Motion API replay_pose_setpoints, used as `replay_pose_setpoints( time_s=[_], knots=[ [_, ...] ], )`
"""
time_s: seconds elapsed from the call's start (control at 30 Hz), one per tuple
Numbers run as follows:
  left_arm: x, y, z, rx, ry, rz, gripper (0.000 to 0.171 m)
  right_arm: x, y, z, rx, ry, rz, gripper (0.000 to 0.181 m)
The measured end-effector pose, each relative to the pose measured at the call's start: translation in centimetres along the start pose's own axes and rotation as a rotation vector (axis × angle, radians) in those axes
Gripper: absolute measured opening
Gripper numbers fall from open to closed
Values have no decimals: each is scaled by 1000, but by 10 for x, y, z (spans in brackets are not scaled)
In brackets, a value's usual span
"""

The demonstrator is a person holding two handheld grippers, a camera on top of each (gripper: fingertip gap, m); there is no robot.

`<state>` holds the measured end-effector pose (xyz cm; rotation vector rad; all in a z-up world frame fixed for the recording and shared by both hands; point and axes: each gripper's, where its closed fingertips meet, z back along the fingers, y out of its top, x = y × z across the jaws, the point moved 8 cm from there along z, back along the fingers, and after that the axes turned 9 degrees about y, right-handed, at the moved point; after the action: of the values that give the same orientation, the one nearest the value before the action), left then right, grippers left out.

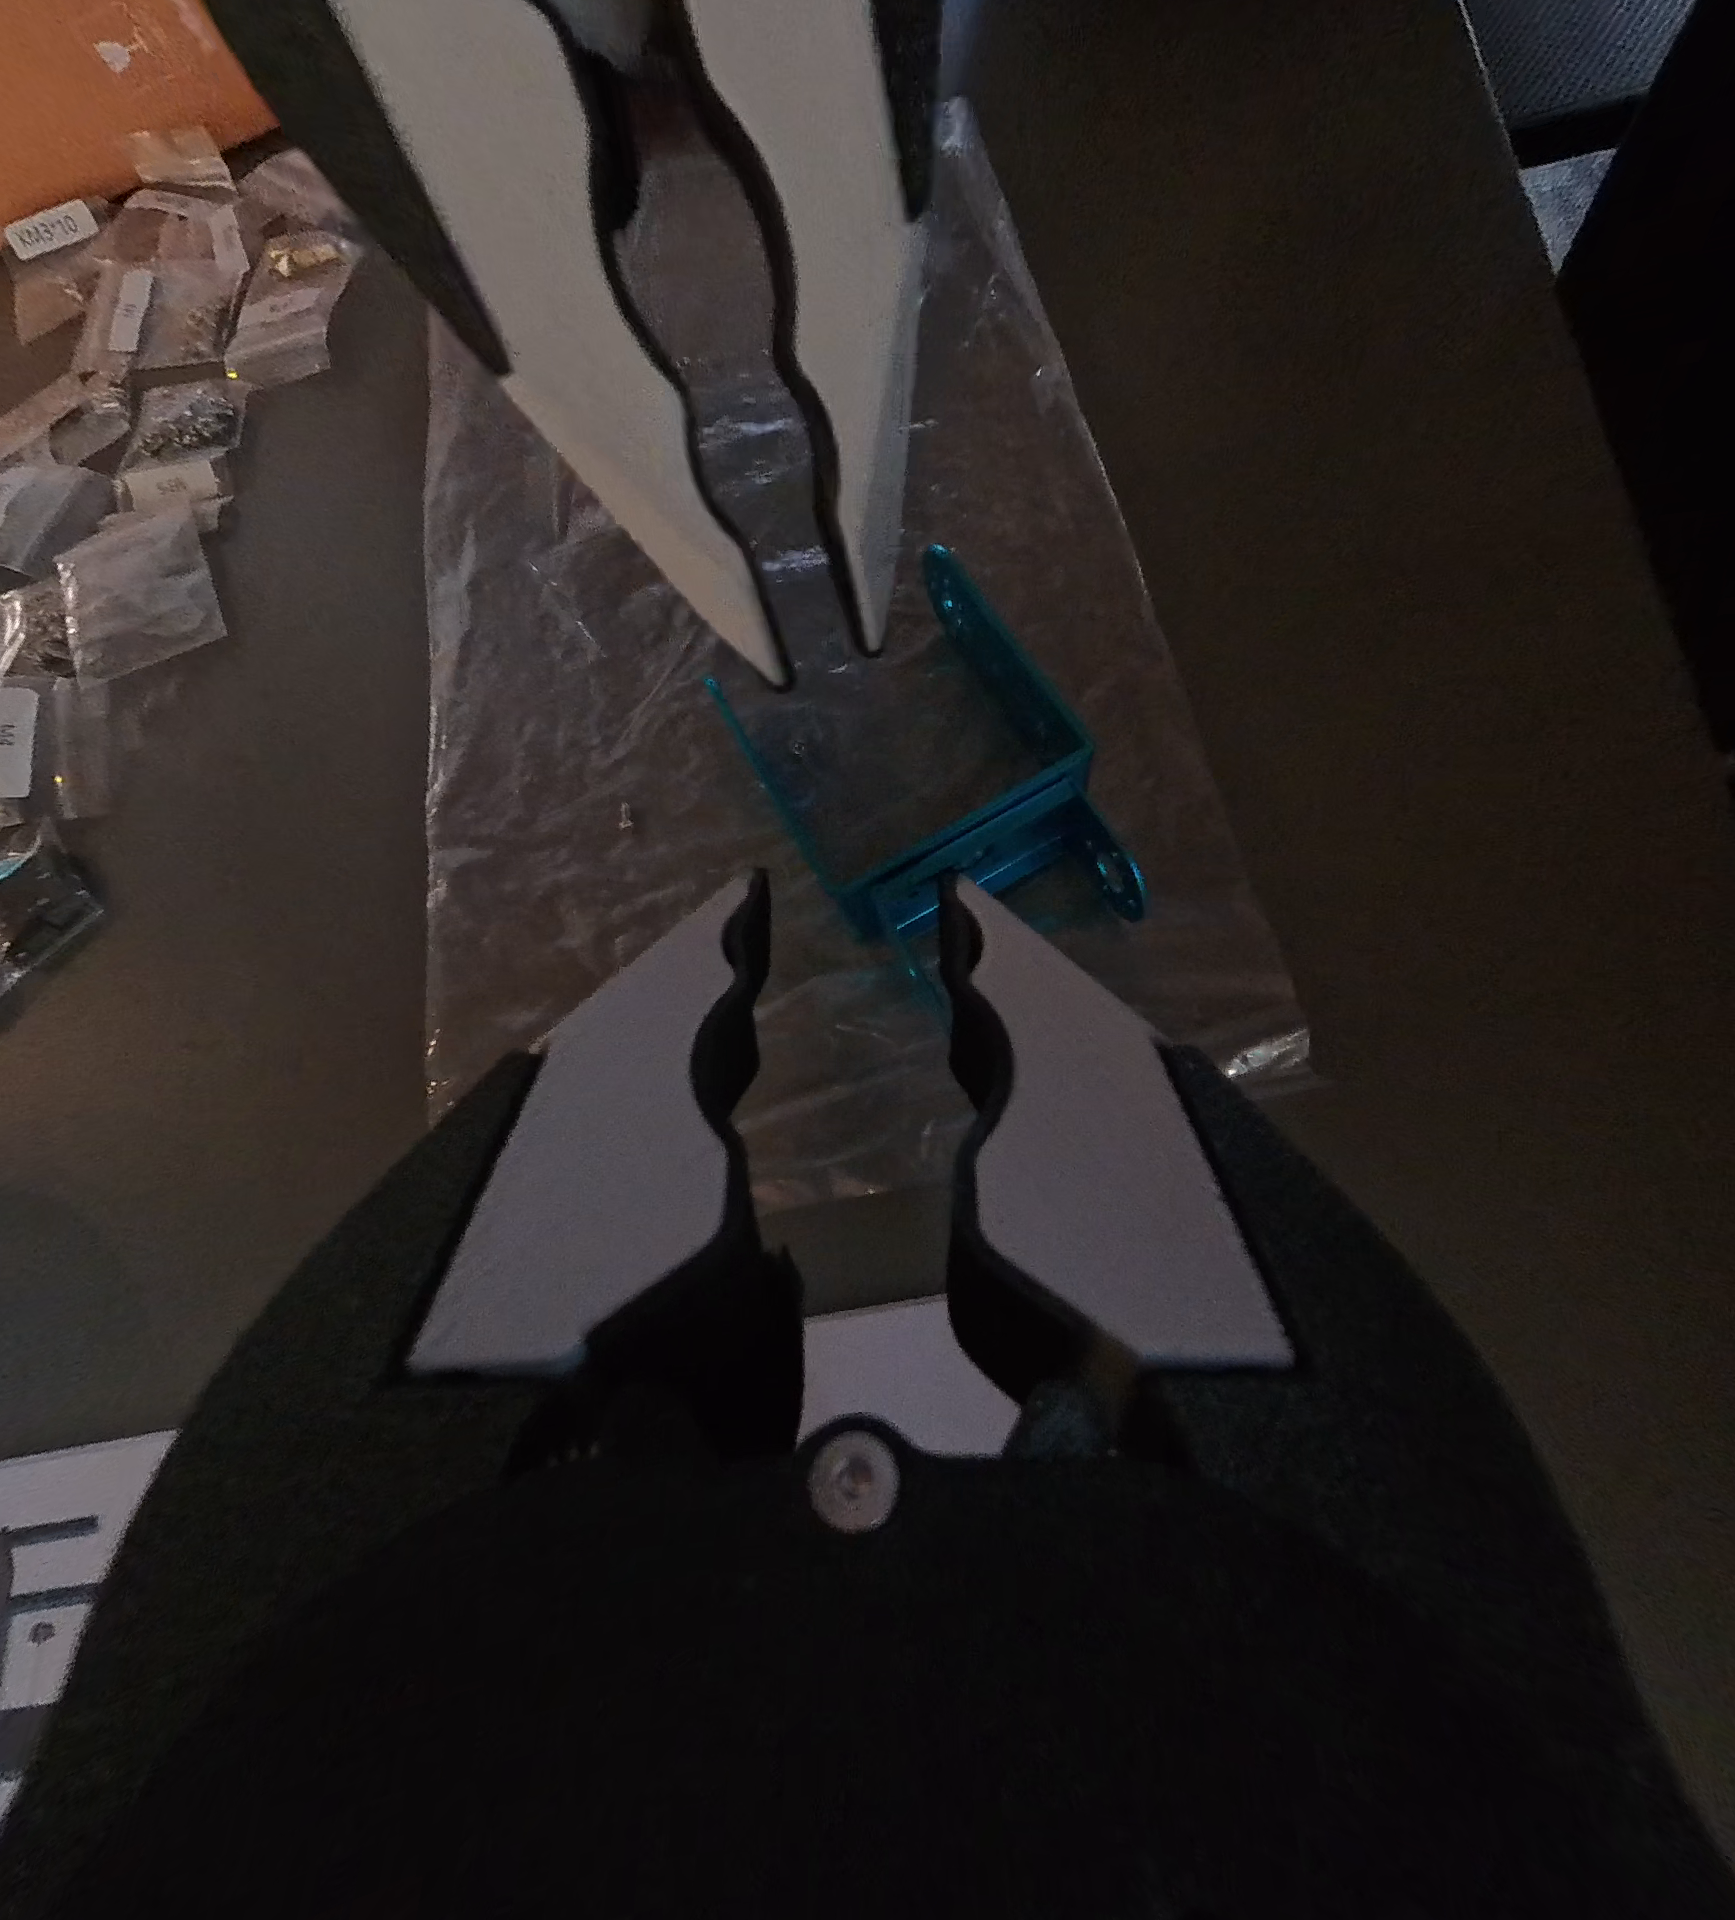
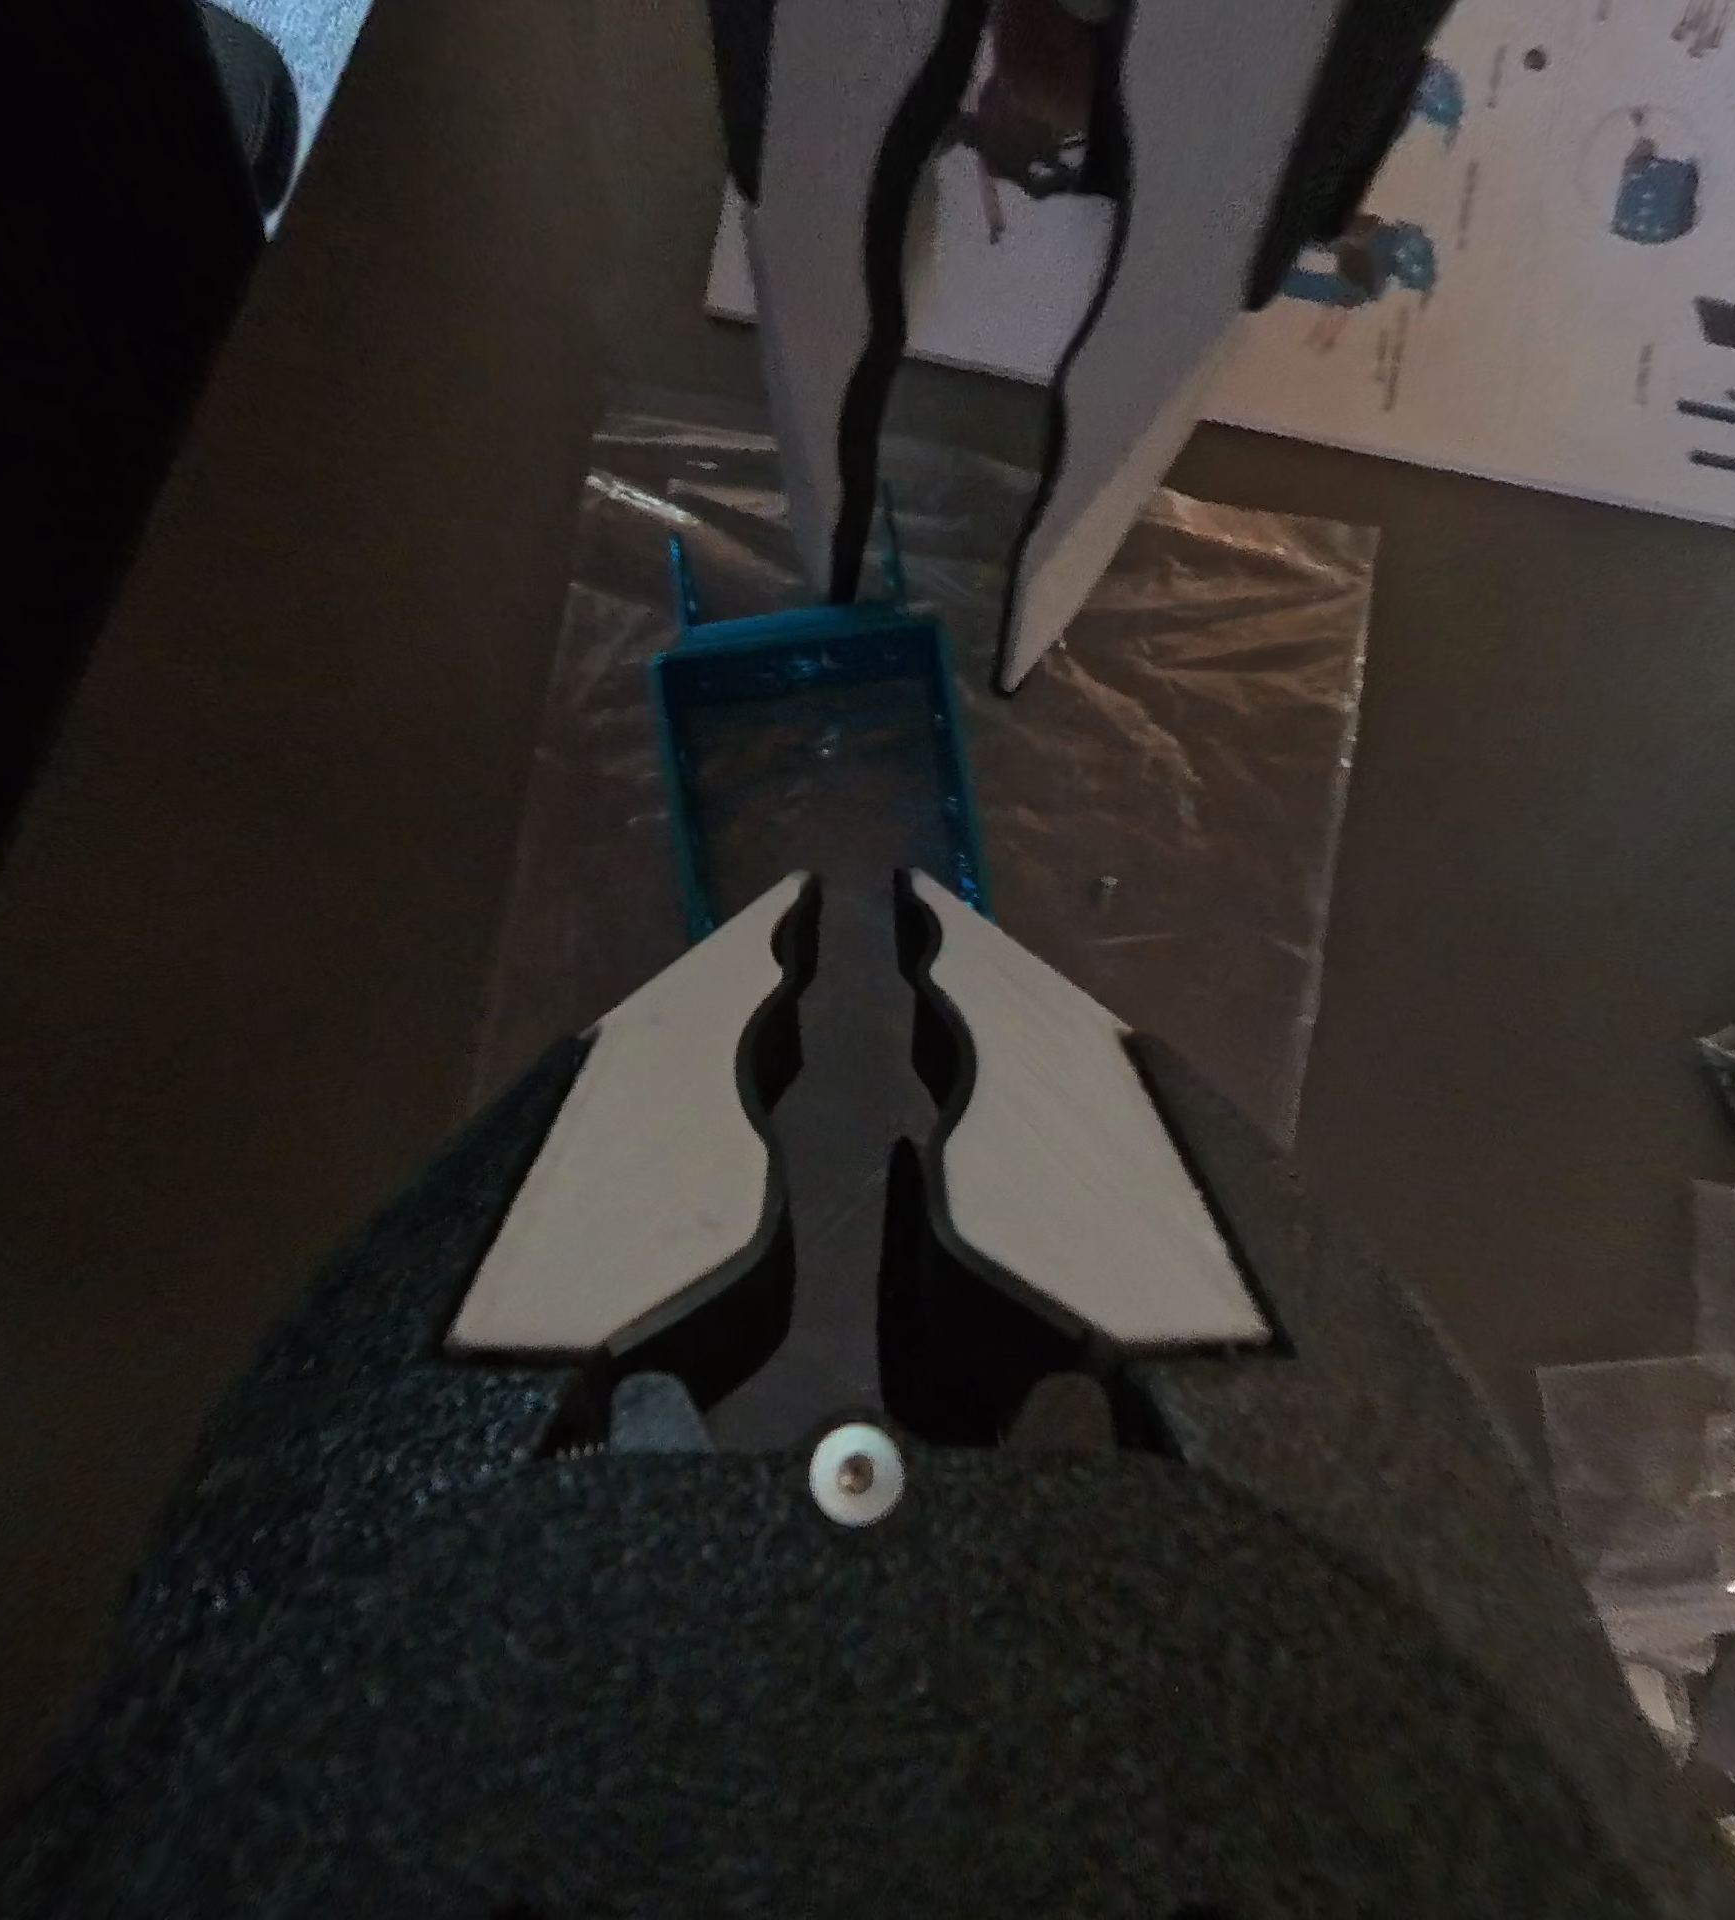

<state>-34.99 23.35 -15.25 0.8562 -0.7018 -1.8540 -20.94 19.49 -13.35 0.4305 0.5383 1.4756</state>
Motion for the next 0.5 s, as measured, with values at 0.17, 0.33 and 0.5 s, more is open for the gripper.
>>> replay_pose_setpoints(
  time_s=[0.17, 0.33, 0.5],
  knots=[
    [0, 0, 0, 3, 3, 0, 32, 5, -1, -10, -118, -43, 1, 14],
    [-1, 0, 0, 7, 5, 3, 31, 10, 0, -15, -138, -23, -26, 14],
    [0, 0, 0, 3, 4, -2, 32, 12, 0, -15, -138, 6, -65, 11]
  ],
)
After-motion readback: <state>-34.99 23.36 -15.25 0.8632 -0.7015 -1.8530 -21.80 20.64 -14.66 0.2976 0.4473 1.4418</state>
